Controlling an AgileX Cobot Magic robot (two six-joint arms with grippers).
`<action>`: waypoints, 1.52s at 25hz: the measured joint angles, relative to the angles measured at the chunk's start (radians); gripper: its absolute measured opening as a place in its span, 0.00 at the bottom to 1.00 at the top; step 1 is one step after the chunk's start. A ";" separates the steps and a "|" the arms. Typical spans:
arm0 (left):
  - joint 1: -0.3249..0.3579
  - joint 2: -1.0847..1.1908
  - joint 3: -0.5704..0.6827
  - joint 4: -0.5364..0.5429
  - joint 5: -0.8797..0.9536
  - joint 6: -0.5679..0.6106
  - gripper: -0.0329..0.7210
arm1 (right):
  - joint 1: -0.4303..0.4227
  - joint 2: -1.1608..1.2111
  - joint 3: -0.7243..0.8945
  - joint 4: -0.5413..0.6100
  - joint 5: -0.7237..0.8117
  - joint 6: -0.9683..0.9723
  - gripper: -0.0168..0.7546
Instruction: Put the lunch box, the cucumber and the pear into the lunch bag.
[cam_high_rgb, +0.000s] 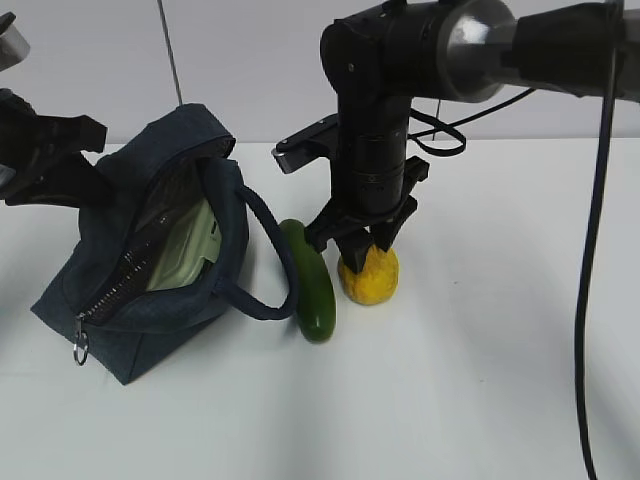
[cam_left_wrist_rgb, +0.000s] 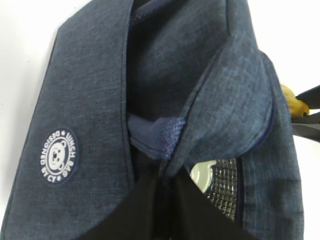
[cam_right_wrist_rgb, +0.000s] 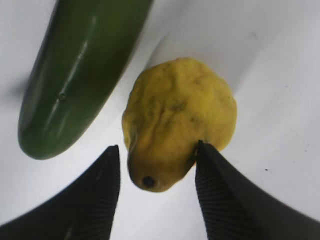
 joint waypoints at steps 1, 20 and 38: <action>0.000 0.000 0.000 0.000 0.000 0.000 0.05 | 0.000 0.004 0.000 -0.005 0.000 0.000 0.51; 0.000 0.000 0.000 0.000 0.002 -0.001 0.05 | 0.000 0.005 -0.006 -0.017 -0.002 0.002 0.39; 0.000 0.000 0.000 0.005 0.005 -0.001 0.05 | 0.000 -0.055 -0.086 -0.053 0.000 0.016 0.38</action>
